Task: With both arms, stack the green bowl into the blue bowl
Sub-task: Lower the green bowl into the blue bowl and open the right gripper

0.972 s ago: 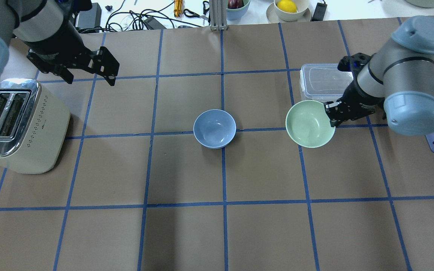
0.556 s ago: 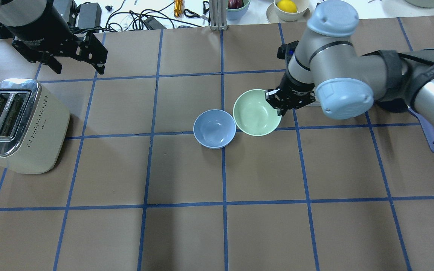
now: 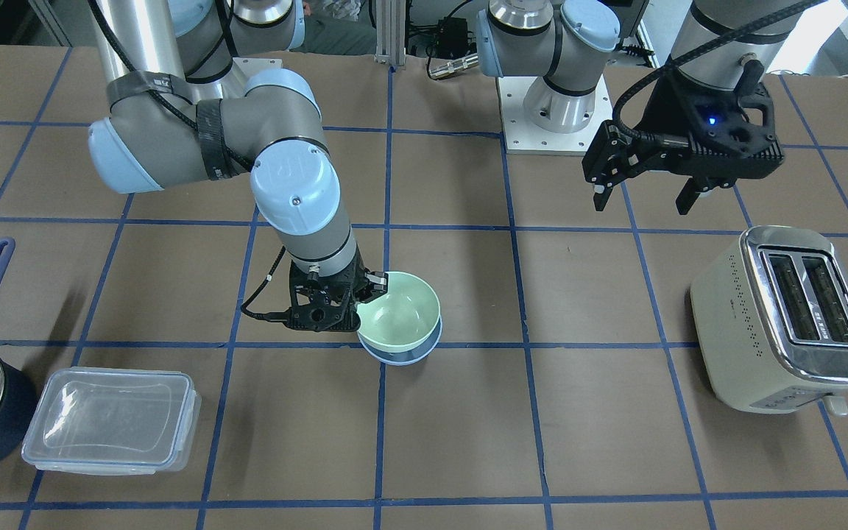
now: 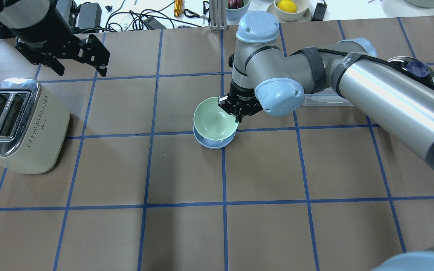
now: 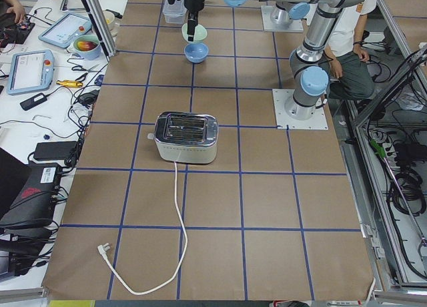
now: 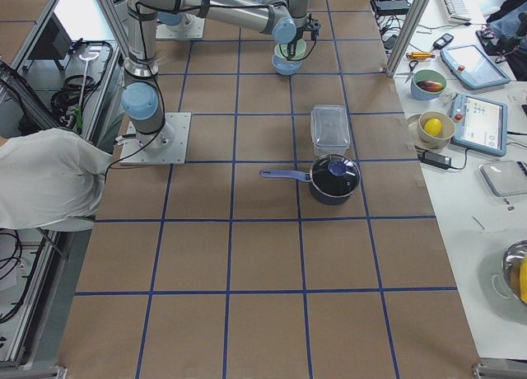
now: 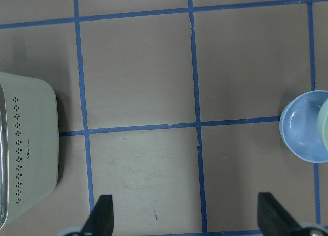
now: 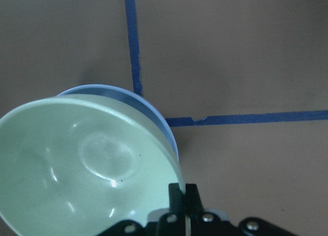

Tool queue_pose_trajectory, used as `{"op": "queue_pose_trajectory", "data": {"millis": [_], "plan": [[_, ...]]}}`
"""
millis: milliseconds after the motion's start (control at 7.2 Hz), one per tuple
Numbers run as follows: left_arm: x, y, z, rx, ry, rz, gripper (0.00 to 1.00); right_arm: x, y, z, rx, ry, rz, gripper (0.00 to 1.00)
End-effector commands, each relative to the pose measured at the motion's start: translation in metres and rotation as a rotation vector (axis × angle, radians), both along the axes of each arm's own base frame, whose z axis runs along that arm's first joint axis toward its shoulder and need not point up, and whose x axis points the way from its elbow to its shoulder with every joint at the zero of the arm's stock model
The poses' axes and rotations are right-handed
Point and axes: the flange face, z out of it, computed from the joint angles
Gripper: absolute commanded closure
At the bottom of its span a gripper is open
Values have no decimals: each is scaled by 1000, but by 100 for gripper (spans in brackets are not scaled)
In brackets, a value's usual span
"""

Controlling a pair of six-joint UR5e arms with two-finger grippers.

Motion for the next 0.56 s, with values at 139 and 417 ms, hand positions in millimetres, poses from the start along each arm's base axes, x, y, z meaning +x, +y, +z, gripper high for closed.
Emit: {"op": "queue_pose_trajectory", "data": {"millis": [139,417], "plan": [[-1,1,-3,1,0,-1,0,8,-5,-16,51,-27,21,89],[-1,1,-2,-2,0,-1,0,6,-6,-11,66,-7,19,0]]}}
